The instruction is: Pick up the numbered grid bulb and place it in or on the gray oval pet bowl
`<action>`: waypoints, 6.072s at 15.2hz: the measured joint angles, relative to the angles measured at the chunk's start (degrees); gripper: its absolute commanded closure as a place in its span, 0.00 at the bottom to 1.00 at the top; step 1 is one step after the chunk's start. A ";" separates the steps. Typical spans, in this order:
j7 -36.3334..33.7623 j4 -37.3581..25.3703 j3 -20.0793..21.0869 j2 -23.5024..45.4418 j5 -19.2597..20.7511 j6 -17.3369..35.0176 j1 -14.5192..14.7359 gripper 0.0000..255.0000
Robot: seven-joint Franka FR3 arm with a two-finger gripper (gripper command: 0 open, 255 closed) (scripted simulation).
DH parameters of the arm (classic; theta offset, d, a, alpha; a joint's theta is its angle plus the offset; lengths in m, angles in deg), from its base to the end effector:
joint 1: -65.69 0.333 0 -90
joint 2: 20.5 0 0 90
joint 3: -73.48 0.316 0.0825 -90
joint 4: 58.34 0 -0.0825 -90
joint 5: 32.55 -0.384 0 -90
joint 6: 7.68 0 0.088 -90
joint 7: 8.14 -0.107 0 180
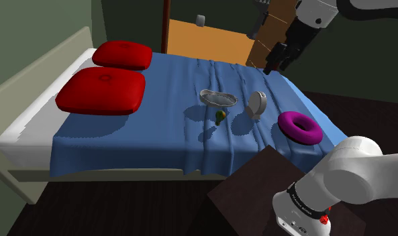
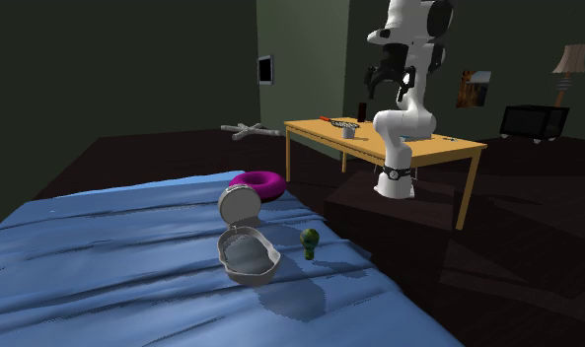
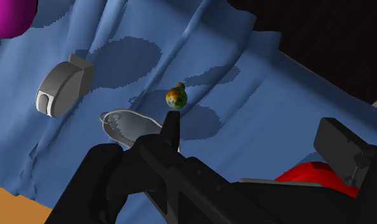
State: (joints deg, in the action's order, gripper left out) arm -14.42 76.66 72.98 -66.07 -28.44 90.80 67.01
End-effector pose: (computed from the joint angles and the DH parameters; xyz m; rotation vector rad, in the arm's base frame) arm 0.3191 -0.0030 0.6078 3.0733 -0.1356 0.2493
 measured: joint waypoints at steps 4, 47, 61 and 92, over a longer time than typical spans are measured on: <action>2.14 1.14 -1.75 2.42 0.71 3.15 -0.13 0.00; 42.34 -16.79 -11.03 76.76 -15.91 50.22 -4.87 0.00; 42.38 -16.85 -10.92 77.04 -16.02 50.54 -4.90 1.00; 38.02 -17.62 -14.79 60.77 -9.70 33.83 -1.99 1.00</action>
State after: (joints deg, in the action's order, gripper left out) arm 23.60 59.04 58.18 -5.30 -38.15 124.63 65.02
